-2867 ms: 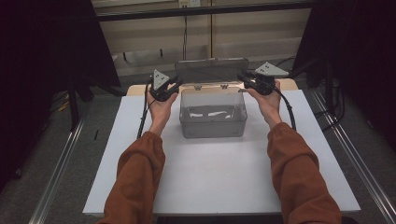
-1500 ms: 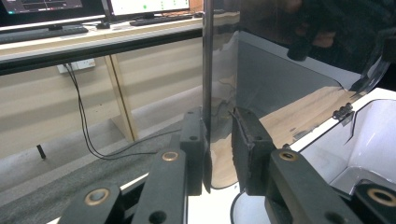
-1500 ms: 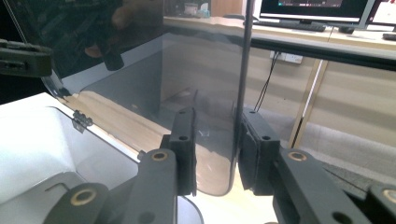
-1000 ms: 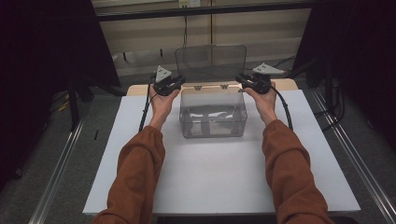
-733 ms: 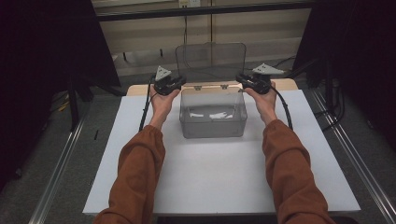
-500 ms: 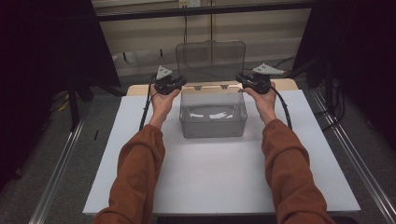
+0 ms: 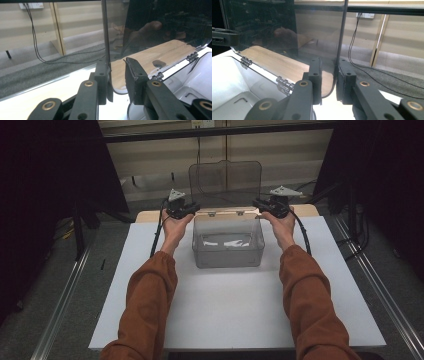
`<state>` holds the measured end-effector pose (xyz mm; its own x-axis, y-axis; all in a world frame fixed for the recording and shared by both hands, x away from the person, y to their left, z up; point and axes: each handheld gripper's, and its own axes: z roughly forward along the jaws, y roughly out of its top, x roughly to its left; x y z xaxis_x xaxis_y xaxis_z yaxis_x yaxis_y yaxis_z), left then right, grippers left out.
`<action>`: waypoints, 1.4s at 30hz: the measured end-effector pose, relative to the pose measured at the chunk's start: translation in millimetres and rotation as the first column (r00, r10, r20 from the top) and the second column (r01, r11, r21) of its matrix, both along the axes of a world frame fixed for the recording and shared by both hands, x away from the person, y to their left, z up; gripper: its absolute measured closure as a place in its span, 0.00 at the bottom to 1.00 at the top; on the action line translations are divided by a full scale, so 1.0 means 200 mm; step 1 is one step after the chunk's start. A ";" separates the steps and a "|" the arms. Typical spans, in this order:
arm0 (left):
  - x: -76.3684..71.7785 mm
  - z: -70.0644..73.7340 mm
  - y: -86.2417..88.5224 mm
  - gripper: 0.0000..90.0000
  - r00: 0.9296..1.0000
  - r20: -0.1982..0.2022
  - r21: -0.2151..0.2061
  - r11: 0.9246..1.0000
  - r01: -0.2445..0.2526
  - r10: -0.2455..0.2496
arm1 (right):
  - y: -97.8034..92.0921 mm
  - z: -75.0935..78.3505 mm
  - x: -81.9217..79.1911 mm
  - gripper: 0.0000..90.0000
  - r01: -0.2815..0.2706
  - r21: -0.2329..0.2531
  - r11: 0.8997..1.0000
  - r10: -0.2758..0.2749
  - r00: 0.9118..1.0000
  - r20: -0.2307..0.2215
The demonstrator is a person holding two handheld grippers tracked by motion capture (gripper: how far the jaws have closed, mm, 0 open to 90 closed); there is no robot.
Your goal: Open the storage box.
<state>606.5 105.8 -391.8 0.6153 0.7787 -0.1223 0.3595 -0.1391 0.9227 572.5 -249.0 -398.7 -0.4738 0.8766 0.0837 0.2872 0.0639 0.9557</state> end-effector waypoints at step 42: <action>0.06 0.05 -0.03 0.77 0.986 -0.159 0.051 0.998 -0.040 0.048 | 0.03 0.06 0.10 0.78 0.081 0.076 0.994 -0.060 0.968 -0.242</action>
<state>617.6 100.0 -380.9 0.5559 0.8118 -0.1788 0.5087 -0.1621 0.8456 591.8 -243.6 -387.4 -0.3684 0.8919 0.2625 0.5091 -0.0427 0.8596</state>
